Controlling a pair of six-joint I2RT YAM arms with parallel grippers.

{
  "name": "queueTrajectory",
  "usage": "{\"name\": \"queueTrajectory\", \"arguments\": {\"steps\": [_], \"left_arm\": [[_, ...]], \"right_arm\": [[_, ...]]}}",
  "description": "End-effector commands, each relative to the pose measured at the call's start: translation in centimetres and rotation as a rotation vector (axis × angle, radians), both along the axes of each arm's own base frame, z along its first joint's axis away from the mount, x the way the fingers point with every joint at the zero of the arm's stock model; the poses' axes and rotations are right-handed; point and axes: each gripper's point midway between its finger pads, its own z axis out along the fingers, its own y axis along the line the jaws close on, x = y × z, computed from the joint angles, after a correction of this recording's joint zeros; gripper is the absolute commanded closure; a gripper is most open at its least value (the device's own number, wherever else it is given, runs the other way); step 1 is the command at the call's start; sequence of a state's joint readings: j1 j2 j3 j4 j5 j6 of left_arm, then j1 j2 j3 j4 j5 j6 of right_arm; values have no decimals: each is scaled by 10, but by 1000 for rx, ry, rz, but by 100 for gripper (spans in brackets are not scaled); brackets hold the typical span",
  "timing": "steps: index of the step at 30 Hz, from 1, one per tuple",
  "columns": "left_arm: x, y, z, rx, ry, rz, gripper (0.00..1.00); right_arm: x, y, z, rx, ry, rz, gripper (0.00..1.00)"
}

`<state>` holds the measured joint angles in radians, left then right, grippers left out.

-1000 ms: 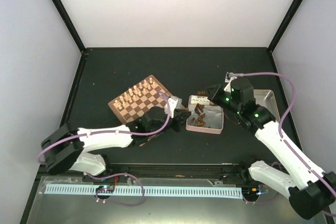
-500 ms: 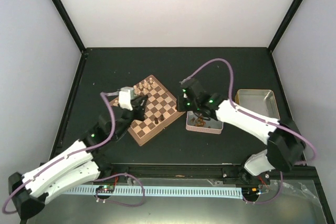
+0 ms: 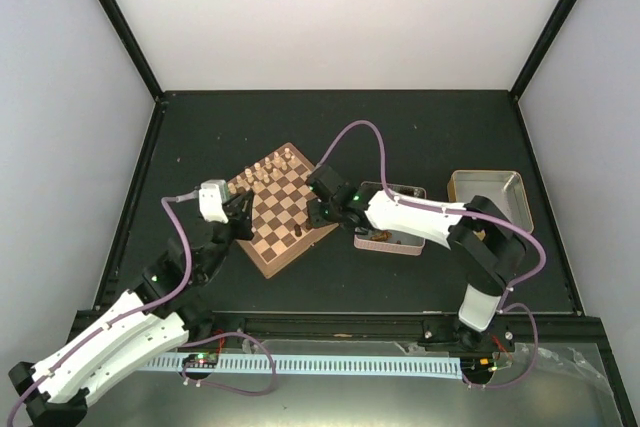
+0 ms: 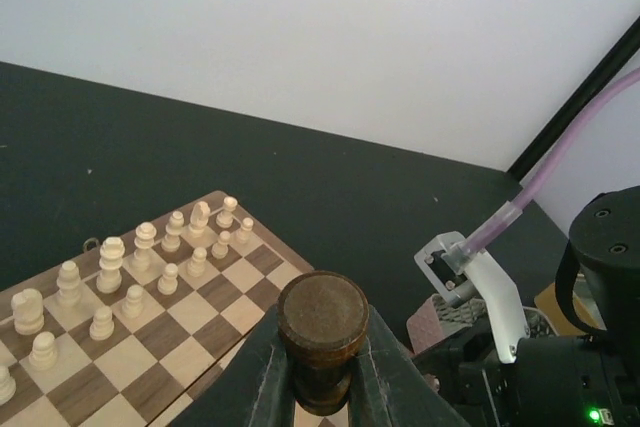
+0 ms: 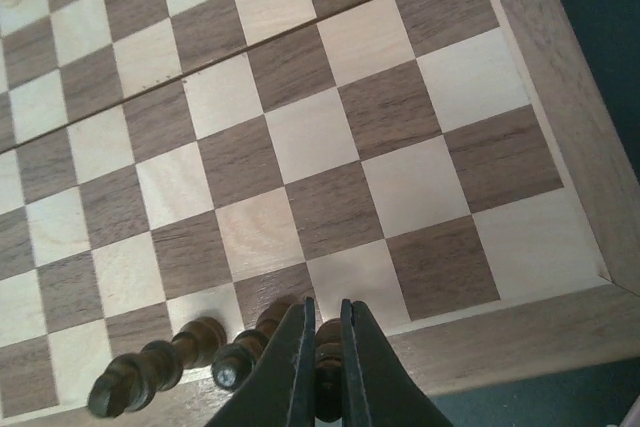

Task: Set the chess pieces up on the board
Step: Place the chess piece on the chessboard.

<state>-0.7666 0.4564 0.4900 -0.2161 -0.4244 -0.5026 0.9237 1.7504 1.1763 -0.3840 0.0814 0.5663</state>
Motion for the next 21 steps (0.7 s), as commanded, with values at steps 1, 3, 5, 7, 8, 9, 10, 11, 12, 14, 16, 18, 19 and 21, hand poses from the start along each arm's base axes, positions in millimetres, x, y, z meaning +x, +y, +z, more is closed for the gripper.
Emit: {"name": "queueTrajectory", "arguments": {"steps": [1, 3, 5, 7, 8, 9, 10, 11, 12, 14, 16, 18, 19, 21], "left_arm": [[2, 6, -4, 1, 19, 31, 94], [3, 5, -2, 5, 16, 30, 94], [4, 5, -1, 8, 11, 31, 94], [4, 5, 1, 7, 4, 32, 94], [4, 5, 1, 7, 2, 32, 94], [4, 5, 2, 5, 0, 32, 94], [4, 6, 2, 4, 1, 32, 94], [4, 6, 2, 3, 0, 32, 93], [4, 6, 1, 3, 1, 31, 93], [3, 6, 0, 4, 2, 29, 94], [3, 5, 0, 4, 3, 27, 93], [3, 5, -2, 7, 7, 24, 93], [3, 5, -1, 5, 6, 24, 93], [3, 4, -2, 5, 7, 24, 93]], "right_arm": [[13, 8, 2, -16, -72, -8, 96], [14, 7, 0, -29, -82, -14, 96], [16, 6, -3, -43, -91, -17, 96], [16, 6, -7, -46, -93, -16, 96], [16, 6, -8, -44, -94, -15, 96], [16, 7, -9, -41, -92, -12, 95], [15, 8, -11, -40, -87, -9, 95], [15, 9, -13, -39, -83, -5, 95], [14, 10, -15, -37, -78, -1, 94], [13, 11, -17, -40, -70, 3, 93], [14, 10, -16, -48, -70, -4, 91], [14, 7, -15, -56, -76, -11, 90], [14, 6, -13, -56, -77, -12, 89], [12, 6, -10, -54, -71, -8, 86]]}}
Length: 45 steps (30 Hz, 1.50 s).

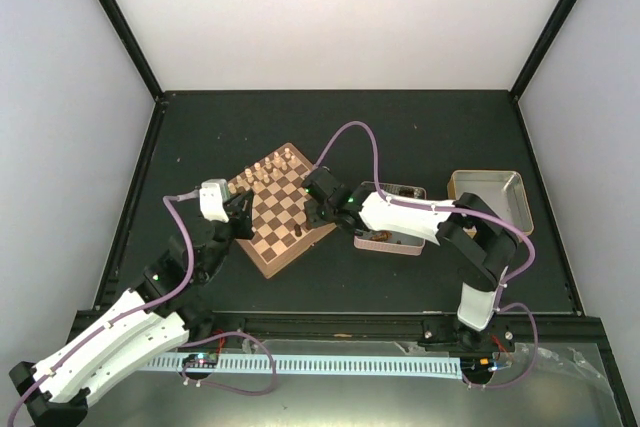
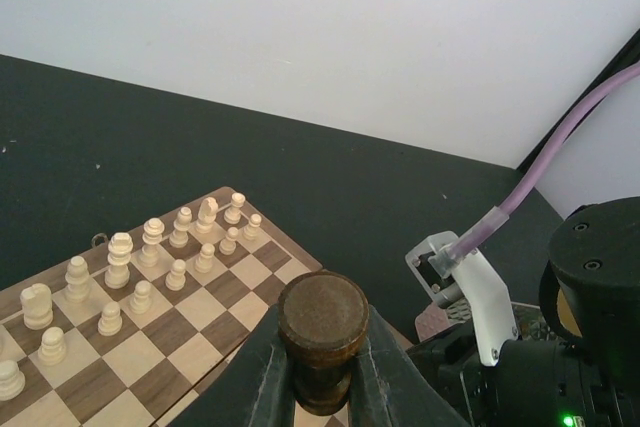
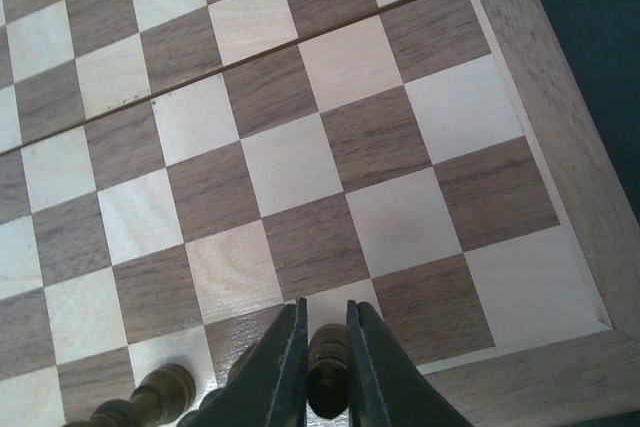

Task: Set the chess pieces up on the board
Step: Place the chess piece on the chessboard.

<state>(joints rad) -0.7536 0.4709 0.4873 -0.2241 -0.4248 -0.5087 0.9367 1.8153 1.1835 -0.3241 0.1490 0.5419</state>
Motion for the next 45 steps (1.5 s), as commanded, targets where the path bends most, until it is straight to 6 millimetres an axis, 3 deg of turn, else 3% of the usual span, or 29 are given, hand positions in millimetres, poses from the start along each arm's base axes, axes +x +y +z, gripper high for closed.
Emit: {"name": "queueTrajectory", "arguments": {"steps": [1, 7, 13, 18, 22, 26, 33, 38, 45], "left_arm": [[1, 2, 5, -7, -13, 8, 93], [1, -1, 5, -12, -13, -5, 93], [0, -21, 6, 3, -14, -108, 92], [-4, -55, 10, 30, -29, -280, 93], [-11, -90, 20, 53, -69, -469, 94], [-17, -127, 27, 87, -101, -664, 95], [-20, -168, 36, 134, -161, -874, 96], [-25, -179, 36, 168, -207, -954, 96], [-26, -185, 27, 259, -238, -1013, 95]], "right_arm": [[0, 1, 8, -7, -13, 0, 84], [1, -1, 41, 47, -33, -35, 70], [2, -12, 102, 159, -78, -75, 57], [-10, -23, 151, 314, -52, 11, 46], [-35, -28, 184, 437, 0, 191, 41], [-64, -34, 205, 467, 8, 320, 37], [-88, -52, 214, 470, 3, 359, 37], [-87, -61, 204, 425, 17, 316, 44], [-81, -55, 204, 439, 47, 289, 54]]}}
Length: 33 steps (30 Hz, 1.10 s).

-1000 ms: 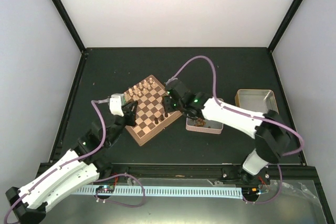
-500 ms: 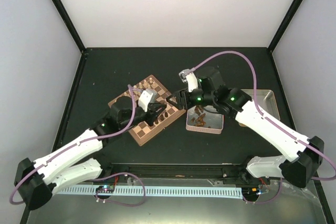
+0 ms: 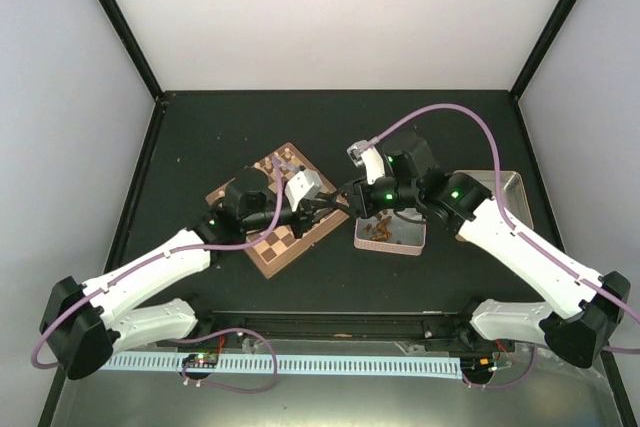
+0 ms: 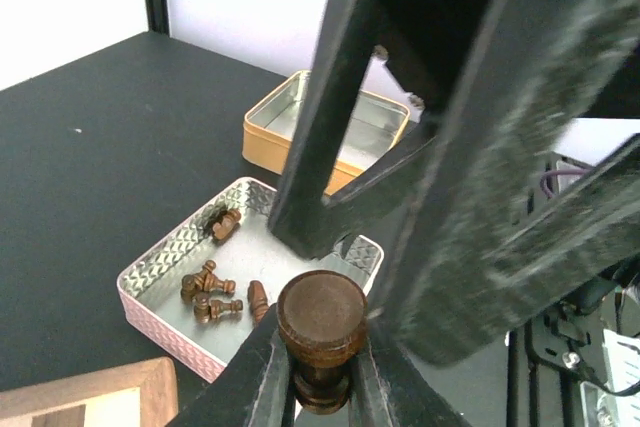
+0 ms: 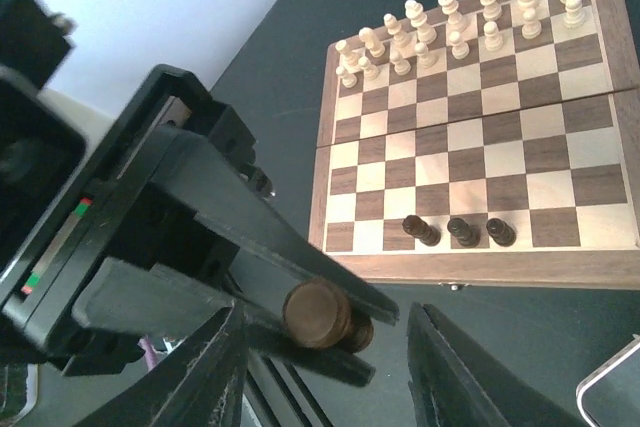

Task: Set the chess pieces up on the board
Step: Place the chess piece on the chessboard.

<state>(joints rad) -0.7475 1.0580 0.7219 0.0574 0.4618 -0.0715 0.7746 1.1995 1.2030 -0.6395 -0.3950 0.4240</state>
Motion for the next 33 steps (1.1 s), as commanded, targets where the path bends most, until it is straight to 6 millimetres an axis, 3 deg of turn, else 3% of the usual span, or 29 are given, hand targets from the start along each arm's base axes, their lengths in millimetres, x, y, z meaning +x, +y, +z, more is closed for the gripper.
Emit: {"name": "queueTrajectory", "arguments": {"steps": [1, 9, 14, 20, 26, 29, 33], "left_arm": [[-3, -6, 19, 11, -145, -76, 95], [11, -6, 15, 115, -335, -60, 91], [18, -6, 21, 132, -381, -40, 92], [17, -6, 28, 118, -408, -42, 91], [18, -2, 36, 102, -421, -8, 88], [23, 1, 34, 98, -383, 35, 75], [25, 7, 25, 64, -314, 86, 45]], "right_arm": [[3, 4, -5, -13, 43, -17, 55], [12, 3, -24, -80, 99, -65, 62], [12, 5, -36, -106, 143, -67, 74], [13, 9, -45, -110, 177, -69, 77], [19, 11, -50, -110, 194, -106, 92], [27, 11, -38, -52, 154, -151, 93], [40, 4, -17, 68, 99, -234, 93]]}}
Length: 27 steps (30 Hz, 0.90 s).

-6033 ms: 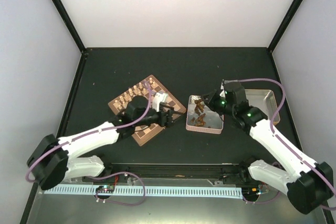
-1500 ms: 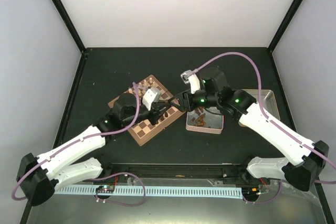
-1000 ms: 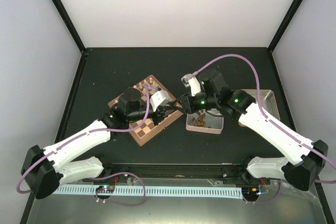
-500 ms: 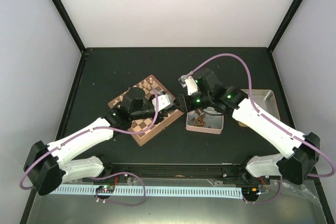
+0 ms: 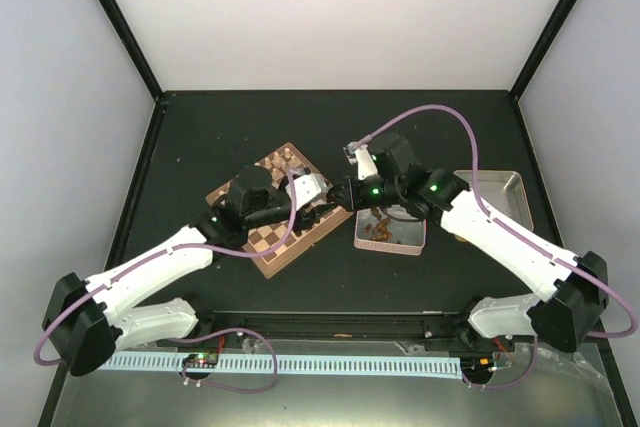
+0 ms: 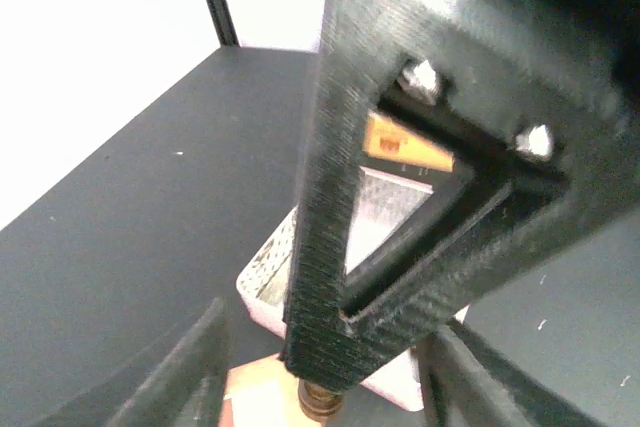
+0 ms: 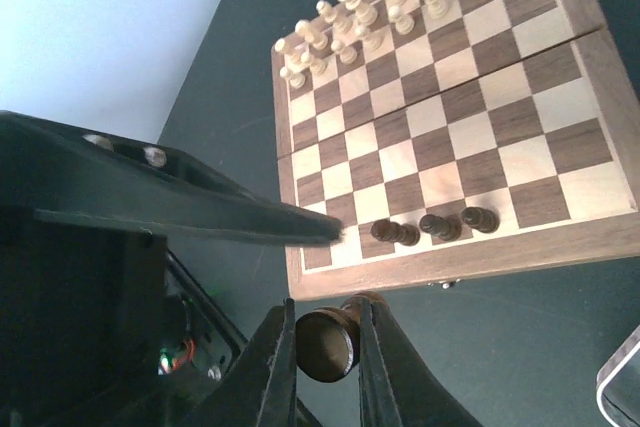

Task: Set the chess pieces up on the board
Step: Place the chess piece on the chessboard.

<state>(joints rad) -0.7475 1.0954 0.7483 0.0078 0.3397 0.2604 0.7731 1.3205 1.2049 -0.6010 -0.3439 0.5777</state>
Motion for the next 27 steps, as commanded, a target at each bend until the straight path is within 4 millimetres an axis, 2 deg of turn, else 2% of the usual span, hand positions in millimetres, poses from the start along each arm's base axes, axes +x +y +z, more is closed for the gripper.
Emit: {"name": "queueTrajectory", "arguments": {"steps": [1, 4, 6, 12, 16, 20, 24, 27], "left_arm": [[3, 4, 37, -154, -30, 58, 38], [1, 11, 36, -232, 26, 93, 25], [-1, 14, 41, -316, 101, 107, 17], [-13, 23, 93, -647, 358, 100, 13], [-9, 38, 112, -845, 552, 162, 12], [-9, 37, 117, -950, 761, 144, 14], [-19, 27, 129, -1029, 903, -1, 24], [-25, 25, 141, -1085, 951, -99, 35]], "right_arm": [[18, -12, 25, 126, -68, -134, 93], [27, -24, 37, 228, -91, -181, 92], [26, -27, 50, 290, -118, -171, 92], [10, -30, 88, 463, -165, -90, 92], [-6, -29, 114, 584, -188, -19, 91], [-23, -25, 137, 697, -195, 75, 91], [-34, -21, 149, 765, -190, 149, 91], [-38, -20, 152, 785, -189, 176, 91]]}}
